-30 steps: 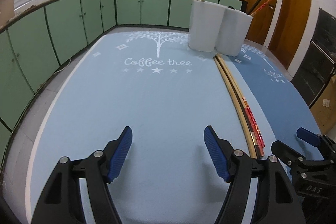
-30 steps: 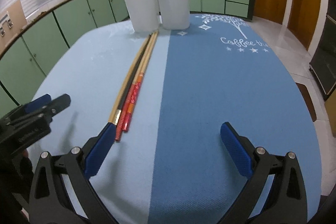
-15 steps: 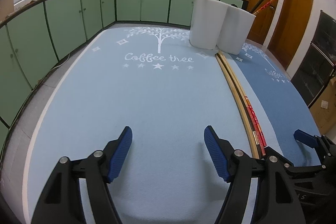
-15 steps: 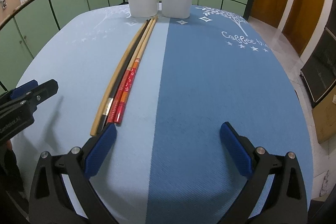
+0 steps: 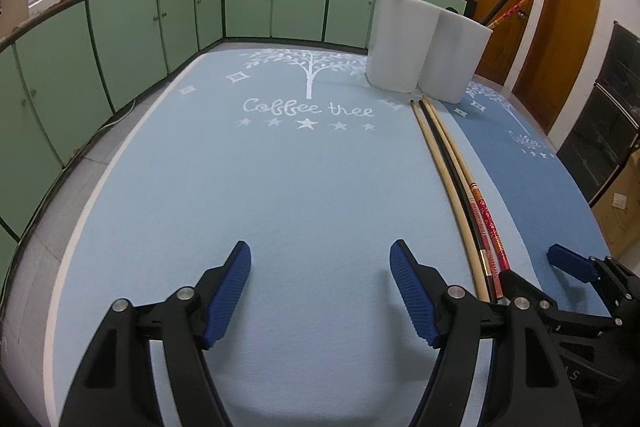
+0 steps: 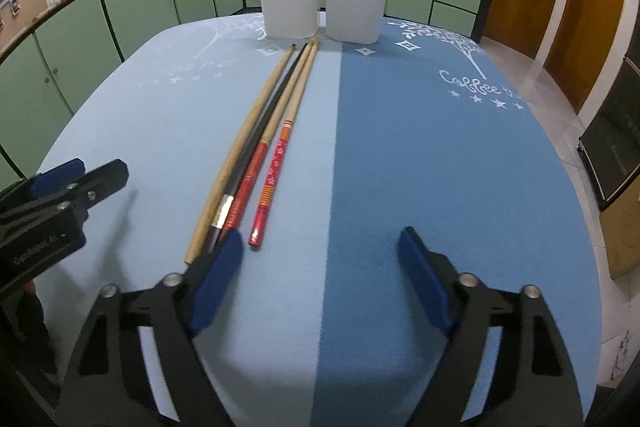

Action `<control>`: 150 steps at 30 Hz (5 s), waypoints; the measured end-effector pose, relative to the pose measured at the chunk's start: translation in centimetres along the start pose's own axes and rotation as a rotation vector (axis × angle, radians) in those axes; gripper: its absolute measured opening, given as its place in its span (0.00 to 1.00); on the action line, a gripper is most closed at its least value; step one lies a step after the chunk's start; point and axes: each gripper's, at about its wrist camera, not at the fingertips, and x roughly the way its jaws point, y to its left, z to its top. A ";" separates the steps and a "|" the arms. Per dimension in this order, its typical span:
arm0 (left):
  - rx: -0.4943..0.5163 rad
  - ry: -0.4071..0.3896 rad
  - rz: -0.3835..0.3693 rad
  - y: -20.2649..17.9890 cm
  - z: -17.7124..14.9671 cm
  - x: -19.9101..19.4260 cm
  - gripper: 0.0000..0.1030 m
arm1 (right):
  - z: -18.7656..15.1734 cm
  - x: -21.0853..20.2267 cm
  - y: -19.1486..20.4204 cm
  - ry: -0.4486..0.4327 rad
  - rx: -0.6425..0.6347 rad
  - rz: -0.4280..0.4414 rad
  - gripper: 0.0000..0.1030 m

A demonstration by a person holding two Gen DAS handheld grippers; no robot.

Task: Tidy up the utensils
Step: 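Grasp a red chopstick with the right gripper while the left grasps a wooden chopstick, then lift both held chopsticks and lower them into the white utensil holder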

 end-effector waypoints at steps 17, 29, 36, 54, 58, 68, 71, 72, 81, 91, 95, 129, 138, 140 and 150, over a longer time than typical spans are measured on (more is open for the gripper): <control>0.054 0.019 -0.003 -2.0 -0.3 0.2 0.69 | 0.1 -0.1 -0.1 -0.007 0.028 0.121 0.05; 0.102 0.023 -0.041 -4.6 -1.3 -0.8 0.69 | -1.2 -1.2 -5.6 -0.021 0.135 0.063 0.05; 0.113 0.037 -0.084 -6.1 -1.8 -0.9 0.69 | -1.2 -1.1 -7.6 -0.027 0.176 0.052 0.05; 0.109 0.043 -0.009 -5.7 -2.4 -0.8 0.73 | -1.2 -1.0 -7.7 -0.035 0.165 0.058 0.06; 0.131 0.030 -0.028 -6.1 -2.5 -1.1 0.71 | -1.3 -1.1 -7.6 -0.040 0.158 0.081 0.10; 0.150 0.048 -0.037 -7.1 -2.1 -0.4 0.43 | -1.4 -1.1 -7.0 -0.040 0.112 0.094 0.18; 0.147 0.048 -0.043 -7.6 -2.0 -0.4 0.27 | -1.2 -0.9 -6.9 -0.037 0.105 0.086 0.17; 0.145 0.047 -0.047 -7.8 -2.0 -0.4 0.20 | -1.2 -0.9 -6.8 -0.036 0.103 0.080 0.15; 0.130 0.043 -0.067 -8.3 -1.9 -0.2 0.07 | -1.2 -0.7 -6.9 -0.036 0.110 0.082 0.06; 0.142 -0.032 -0.061 -8.0 -0.4 -4.2 0.06 | -0.6 -3.6 -7.6 -0.088 0.110 0.084 0.05; 0.132 -0.092 -0.065 -7.7 0.9 -7.0 0.06 | 0.0 -5.9 -8.0 -0.127 0.105 0.079 0.05; 0.145 -0.358 -0.167 -8.8 13.2 -13.3 0.06 | 14.4 -16.6 -8.9 -0.349 0.026 0.231 0.05; 0.160 -0.493 -0.186 -9.2 16.2 -17.6 0.06 | 18.2 -19.7 -10.1 -0.445 0.011 0.254 0.05; 0.165 -0.536 -0.190 -9.4 17.3 -18.7 0.06 | 19.6 -20.8 -10.5 -0.477 0.010 0.263 0.05; 0.190 -0.649 -0.188 -11.0 24.5 -17.9 0.06 | 28.1 -20.8 -11.0 -0.574 -0.025 0.185 0.05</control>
